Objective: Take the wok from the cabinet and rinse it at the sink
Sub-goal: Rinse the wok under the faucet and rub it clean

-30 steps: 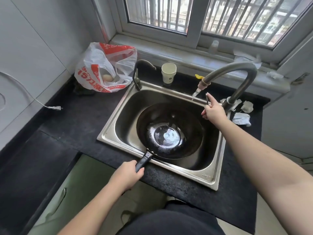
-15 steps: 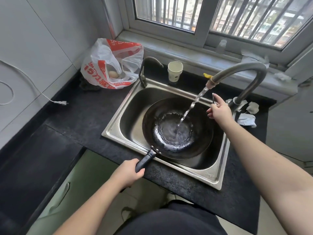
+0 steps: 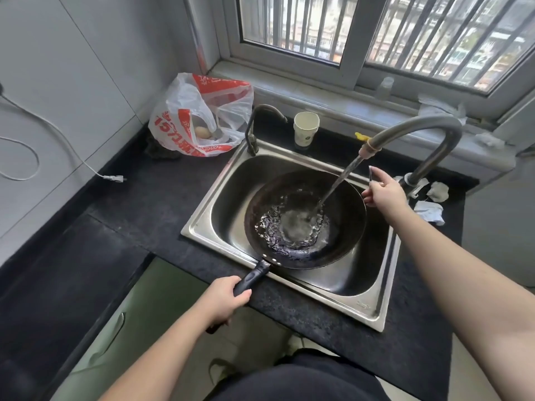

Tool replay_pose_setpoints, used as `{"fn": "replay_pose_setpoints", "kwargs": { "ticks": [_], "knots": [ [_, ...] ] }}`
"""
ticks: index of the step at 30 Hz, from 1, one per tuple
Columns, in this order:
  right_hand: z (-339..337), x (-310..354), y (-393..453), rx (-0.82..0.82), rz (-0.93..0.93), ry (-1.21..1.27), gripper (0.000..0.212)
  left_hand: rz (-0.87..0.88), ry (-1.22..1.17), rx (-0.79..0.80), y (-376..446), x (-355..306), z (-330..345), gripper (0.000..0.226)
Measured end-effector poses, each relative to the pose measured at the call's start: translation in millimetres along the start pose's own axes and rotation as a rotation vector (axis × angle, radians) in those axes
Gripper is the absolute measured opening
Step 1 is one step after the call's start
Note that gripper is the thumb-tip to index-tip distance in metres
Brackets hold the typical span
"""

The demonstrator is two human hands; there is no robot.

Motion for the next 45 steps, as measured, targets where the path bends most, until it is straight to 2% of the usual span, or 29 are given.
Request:
{"fn": "replay_pose_setpoints", "kwargs": {
  "ticks": [4, 12, 20, 26, 34, 41, 45],
  "knots": [
    [-1, 2, -3, 0.004, 0.001, 0.005, 0.048, -0.016, 0.021, -0.001, -3, -5, 0, 0.028],
    [2, -4, -5, 0.017, 0.003, 0.000, 0.052, 0.043, 0.242, -0.054, -3, -7, 3, 0.027],
    [0, -5, -4, 0.005, -0.042, -0.027, 0.052, 0.005, 0.103, -0.125, -18, 11, 20, 0.026],
    [1, -8, -4, -0.019, -0.101, -0.076, 0.053, -0.033, 0.015, -0.087, -21, 10, 14, 0.027],
    [-1, -5, 6, -0.113, -0.211, -0.215, 0.041, -0.058, 0.058, -0.047, -17, -2, 5, 0.031],
    [-1, -3, 6, -0.138, -0.245, -0.212, 0.040, -0.007, 0.210, -0.087, -18, -5, 9, 0.027],
    [-3, -3, 1, -0.176, -0.313, -0.261, 0.040, -0.007, 0.187, -0.101, -20, -1, 11, 0.025]
  ]
}}
Point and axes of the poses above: each hand's wrist, its own y-axis towards the middle knuckle, its own z-axis out of the palm, x = y × z, the point moved 2 cm from there along y, towards the middle knuckle, and after that the axes turned 14 degrees about -x, right-handed, at the moved point
